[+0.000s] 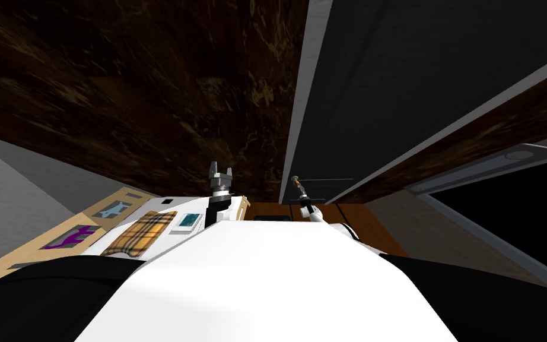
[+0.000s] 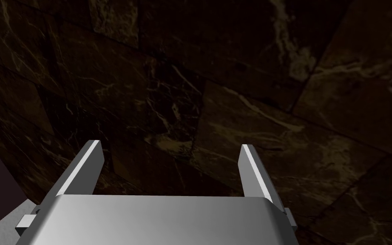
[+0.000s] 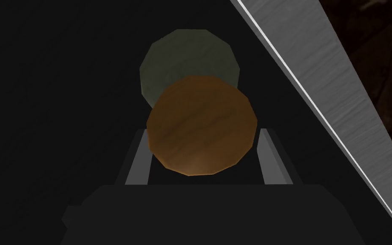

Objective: Pull the door open

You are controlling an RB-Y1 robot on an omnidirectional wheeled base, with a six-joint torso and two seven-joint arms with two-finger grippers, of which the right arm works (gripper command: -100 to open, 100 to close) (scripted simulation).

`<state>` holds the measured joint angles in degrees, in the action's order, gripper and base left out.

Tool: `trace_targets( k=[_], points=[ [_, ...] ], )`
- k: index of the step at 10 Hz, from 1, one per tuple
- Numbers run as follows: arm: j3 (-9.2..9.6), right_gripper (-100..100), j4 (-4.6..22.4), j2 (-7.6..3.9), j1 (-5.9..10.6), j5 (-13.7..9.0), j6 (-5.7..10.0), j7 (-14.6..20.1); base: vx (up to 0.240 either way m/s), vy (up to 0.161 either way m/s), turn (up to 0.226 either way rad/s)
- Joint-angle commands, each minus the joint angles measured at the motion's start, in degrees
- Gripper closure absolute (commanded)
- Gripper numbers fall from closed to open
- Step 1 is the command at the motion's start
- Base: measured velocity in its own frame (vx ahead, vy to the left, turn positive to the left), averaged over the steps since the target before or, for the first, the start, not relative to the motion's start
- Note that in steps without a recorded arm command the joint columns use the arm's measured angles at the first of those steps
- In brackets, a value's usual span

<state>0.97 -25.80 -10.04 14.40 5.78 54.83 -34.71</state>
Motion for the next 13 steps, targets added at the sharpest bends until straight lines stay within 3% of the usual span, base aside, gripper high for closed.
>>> trace_targets(
  k=[1, 7, 12, 13],
  points=[
    [0.95, 100, -1.2, 0.93, -0.48, -0.1, -0.29, 2.1, -0.05, -0.009, 0.091],
    [1.6, 100, -2.3, 0.01, -1.02, -4.2, -0.25, 11.0, -0.043, -0.009, 0.083],
    [1.78, 100, -2.5, -0.22, -1.18, -5.2, -0.28, 13.4, -0.024, -0.009, 0.038],
    [1.97, 100, -2.8, -0.45, -1.36, -6.3, -0.34, 15.8, -0.03, -0.011, 0.083]
  ],
)
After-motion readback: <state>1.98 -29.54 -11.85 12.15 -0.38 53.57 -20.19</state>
